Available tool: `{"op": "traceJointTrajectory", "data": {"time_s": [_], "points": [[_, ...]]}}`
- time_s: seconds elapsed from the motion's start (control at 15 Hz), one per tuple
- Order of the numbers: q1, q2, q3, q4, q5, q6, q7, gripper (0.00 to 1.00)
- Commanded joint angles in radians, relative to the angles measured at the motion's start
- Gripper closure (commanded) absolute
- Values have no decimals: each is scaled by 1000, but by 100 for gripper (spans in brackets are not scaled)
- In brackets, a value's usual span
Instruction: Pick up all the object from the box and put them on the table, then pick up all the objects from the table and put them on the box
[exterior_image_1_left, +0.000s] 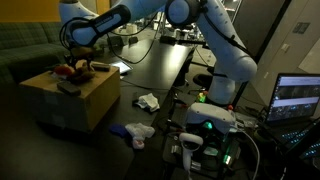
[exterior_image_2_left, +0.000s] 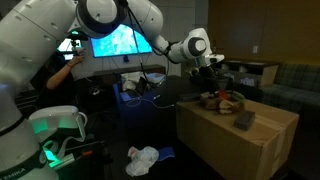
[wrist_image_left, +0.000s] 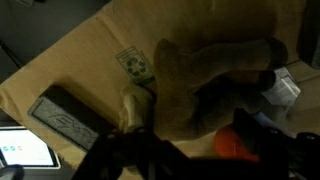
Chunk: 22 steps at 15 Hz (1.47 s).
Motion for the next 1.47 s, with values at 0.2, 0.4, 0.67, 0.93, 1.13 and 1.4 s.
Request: {"op": "traceJointTrajectory", "data": {"time_s": [0.2,0.4,0.67,0.93,1.13,1.4], "points": [[0,-35,-41,1,8,0,-56,0],[-7,-37,-73,-33,-19,61,-84,0],[-36,-40,-90,-82,-30,156,-205,0],[-70,-37,-92,-133,-34,250,-353,0],[-87,-28,-101,-161,-37,286,-421,0],[-110,-24,-112,-192,-32,321,-466,0]]}}
